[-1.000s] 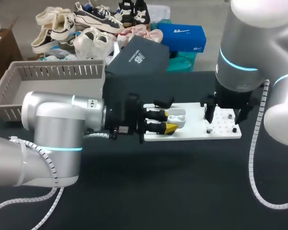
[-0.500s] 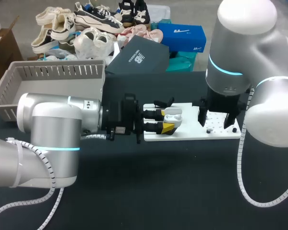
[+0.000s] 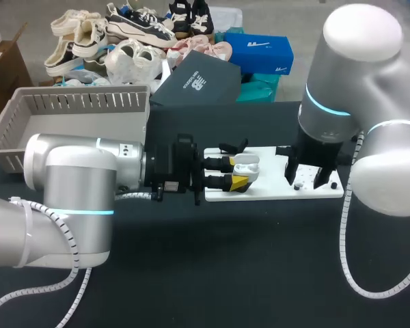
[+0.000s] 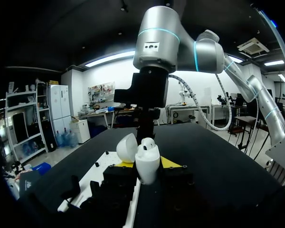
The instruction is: Pick up each earbud case from the left stands, insert the matching earbuds, close the lid, and place the case in the box.
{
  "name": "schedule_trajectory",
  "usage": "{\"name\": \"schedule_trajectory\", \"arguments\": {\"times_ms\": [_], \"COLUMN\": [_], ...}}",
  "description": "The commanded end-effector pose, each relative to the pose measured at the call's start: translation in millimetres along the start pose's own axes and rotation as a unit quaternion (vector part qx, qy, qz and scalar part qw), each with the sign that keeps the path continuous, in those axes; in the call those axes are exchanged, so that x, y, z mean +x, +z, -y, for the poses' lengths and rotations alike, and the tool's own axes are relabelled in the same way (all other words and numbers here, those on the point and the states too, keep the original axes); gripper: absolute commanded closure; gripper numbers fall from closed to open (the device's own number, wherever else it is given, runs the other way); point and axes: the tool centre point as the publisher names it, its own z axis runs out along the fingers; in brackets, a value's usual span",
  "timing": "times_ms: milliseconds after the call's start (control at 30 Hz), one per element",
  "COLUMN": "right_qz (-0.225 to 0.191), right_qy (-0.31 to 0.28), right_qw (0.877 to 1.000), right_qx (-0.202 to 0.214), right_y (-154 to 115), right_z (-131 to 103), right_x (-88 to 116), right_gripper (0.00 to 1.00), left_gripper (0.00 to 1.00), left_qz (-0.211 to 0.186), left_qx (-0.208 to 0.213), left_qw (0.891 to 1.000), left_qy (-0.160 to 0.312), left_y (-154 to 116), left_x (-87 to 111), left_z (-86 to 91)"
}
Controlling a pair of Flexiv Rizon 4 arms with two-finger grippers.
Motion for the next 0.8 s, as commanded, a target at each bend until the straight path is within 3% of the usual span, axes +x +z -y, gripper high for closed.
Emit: {"name": "schedule_trajectory", "arguments": {"times_ms": [33,333,800], "right_qz": [-0.005,-0.009,-0.016], "right_qy": [0.008,0.032,0.042], "right_qw": [1.0,0.999,0.999], "right_qx": [0.001,0.0,-0.002], "right_y": [8,17,22], "right_z": [-4,-2,1], "right_x": [-7,-9,-10], "right_gripper": [0.53,0.59,0.6], "left_gripper": [1.0,1.0,1.0], "left_qz": [0.001,0.001,0.001], "left_qx": [-0.004,-0.004,-0.004], "left_qw": [1.0,1.0,1.0], "left_qy": [0.001,0.001,0.001], "left_y": [0,0,0], "left_x": [0.2,0.2,0.2], "left_z": [2.2,2.2,2.2]}}
